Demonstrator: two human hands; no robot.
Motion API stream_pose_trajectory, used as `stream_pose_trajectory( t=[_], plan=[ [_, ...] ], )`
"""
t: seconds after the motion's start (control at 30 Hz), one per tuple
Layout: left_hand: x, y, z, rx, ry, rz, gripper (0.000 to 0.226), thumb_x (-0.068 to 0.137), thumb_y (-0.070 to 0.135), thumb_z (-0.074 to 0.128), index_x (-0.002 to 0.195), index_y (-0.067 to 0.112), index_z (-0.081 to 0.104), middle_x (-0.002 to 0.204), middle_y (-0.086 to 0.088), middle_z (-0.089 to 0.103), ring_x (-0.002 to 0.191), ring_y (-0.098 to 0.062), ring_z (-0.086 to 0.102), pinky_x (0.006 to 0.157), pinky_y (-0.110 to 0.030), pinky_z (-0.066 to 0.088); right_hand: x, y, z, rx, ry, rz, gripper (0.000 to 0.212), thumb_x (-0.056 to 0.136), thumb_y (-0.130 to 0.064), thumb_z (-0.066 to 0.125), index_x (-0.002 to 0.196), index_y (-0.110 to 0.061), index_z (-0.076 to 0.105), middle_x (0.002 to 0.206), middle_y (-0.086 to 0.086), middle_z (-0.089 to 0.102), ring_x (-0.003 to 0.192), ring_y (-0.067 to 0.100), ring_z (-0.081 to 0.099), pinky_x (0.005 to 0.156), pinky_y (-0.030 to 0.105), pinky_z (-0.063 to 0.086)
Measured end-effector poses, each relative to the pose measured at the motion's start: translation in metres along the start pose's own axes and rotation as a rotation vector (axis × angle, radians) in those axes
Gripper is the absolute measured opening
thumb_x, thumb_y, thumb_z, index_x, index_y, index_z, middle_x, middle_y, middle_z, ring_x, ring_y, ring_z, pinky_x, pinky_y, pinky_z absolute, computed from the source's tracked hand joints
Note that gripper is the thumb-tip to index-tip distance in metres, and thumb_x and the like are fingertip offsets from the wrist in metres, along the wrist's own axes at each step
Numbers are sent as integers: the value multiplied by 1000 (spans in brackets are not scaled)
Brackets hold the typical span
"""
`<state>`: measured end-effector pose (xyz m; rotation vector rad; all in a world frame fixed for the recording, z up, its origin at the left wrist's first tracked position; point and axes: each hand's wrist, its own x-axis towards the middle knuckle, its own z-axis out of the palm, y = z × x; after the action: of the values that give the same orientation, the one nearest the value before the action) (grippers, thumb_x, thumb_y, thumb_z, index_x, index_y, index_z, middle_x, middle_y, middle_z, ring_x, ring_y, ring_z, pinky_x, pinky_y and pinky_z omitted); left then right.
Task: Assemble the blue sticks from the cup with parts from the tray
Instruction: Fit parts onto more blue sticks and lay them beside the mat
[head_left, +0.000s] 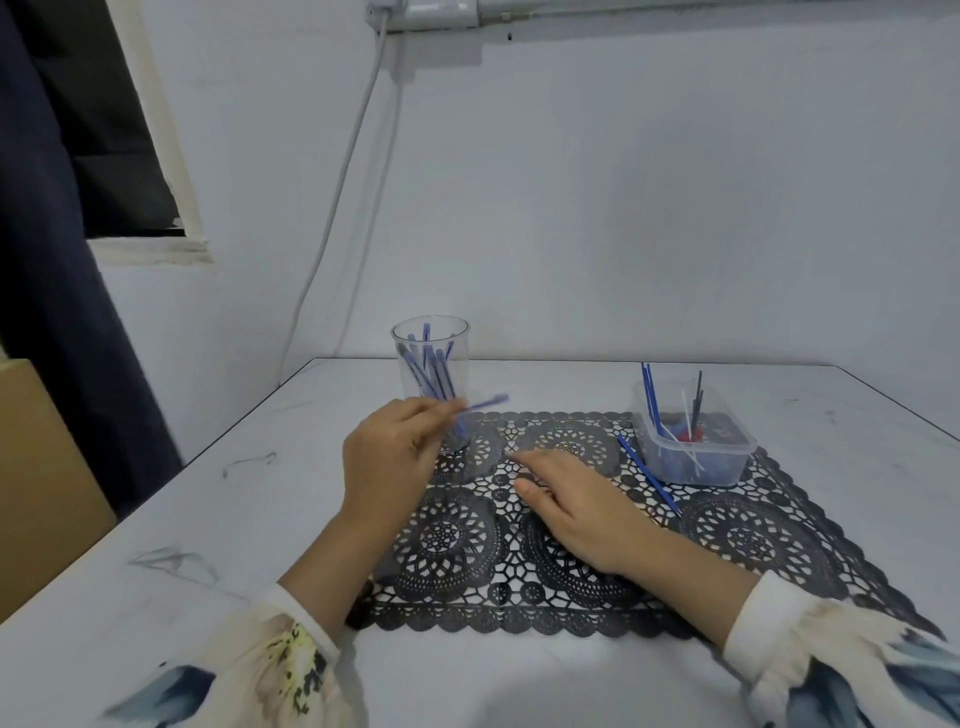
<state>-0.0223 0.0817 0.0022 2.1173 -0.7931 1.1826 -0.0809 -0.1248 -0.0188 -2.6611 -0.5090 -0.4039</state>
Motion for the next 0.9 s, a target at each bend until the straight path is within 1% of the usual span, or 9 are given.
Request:
stream_pose_trajectory(
  t=[0.13, 0.27, 0.33, 0.47, 0.53, 0.67, 0.77, 0.83, 0.9],
  plan=[
    [2, -8, -2, -65, 158, -234, 27, 87, 26, 63, 113, 22, 67, 75, 6, 64, 57, -12, 55, 49, -32, 49, -1, 5, 8, -129, -158, 11, 56, 99, -47, 20, 149, -27, 7, 156, -4, 11, 143, 10, 7, 117, 32, 9],
    [5, -9, -6, -70, 308, -423, 29, 88, 15, 61, 118, 16, 64, 75, 7, 60, 59, -13, 53, 56, -26, 45, 0, 4, 9, -248, -324, 69, 66, 94, -59, 20, 149, -27, 1, 156, -4, -4, 143, 12, -4, 117, 37, 2],
    [6, -9, -8, -57, 313, -546, 33, 88, 15, 56, 121, 17, 62, 78, 5, 61, 61, -14, 53, 58, -24, 42, 0, 4, 9, -280, -346, 74, 67, 93, -60, 21, 149, -28, 2, 156, -3, -6, 143, 13, -5, 117, 37, 0],
    [3, -25, -5, 37, 52, -752, 38, 88, 14, 46, 124, 12, 59, 99, -8, 66, 65, -24, 56, 57, -32, 45, 0, 4, 9, -287, -347, 73, 66, 94, -60, 20, 149, -29, 2, 157, -2, -6, 143, 13, -5, 116, 36, -1],
    [0, -33, -1, 68, -111, -777, 42, 90, 9, 44, 130, 9, 52, 91, -12, 65, 59, -18, 52, 51, -28, 37, 0, 4, 10, -293, -350, 71, 66, 93, -60, 20, 149, -30, 2, 156, -2, -6, 143, 13, -5, 116, 36, -1],
    [-4, -40, 8, -18, -276, -847, 43, 84, -8, 46, 126, 0, 54, 109, -16, 64, 56, -6, 44, 50, -21, 37, 1, 3, 10, -287, -352, 73, 66, 93, -60, 20, 149, -30, 2, 156, -3, -6, 143, 13, -5, 115, 35, -2],
    [-6, -45, 10, -63, -312, -875, 31, 82, -8, 49, 88, 14, 69, 82, -10, 65, 67, -17, 51, 64, -24, 39, 2, 4, 9, -278, -354, 77, 66, 93, -60, 20, 149, -30, 3, 157, -3, -5, 143, 12, -5, 115, 35, -2],
    [-7, -49, 11, -56, -318, -886, 25, 82, -6, 51, 88, 8, 71, 82, -13, 64, 76, -19, 52, 70, -26, 40, 1, 4, 9, -273, -356, 78, 66, 93, -60, 21, 149, -31, 3, 157, -3, -5, 143, 12, -5, 115, 35, -2],
    [-8, -53, 12, -43, -297, -892, 20, 82, -3, 54, 92, 2, 71, 77, -11, 59, 75, -17, 49, 71, -24, 37, 2, 4, 9, -268, -357, 79, 66, 93, -60, 21, 149, -31, 3, 157, -3, -5, 143, 13, -5, 115, 36, -1]
  ],
)
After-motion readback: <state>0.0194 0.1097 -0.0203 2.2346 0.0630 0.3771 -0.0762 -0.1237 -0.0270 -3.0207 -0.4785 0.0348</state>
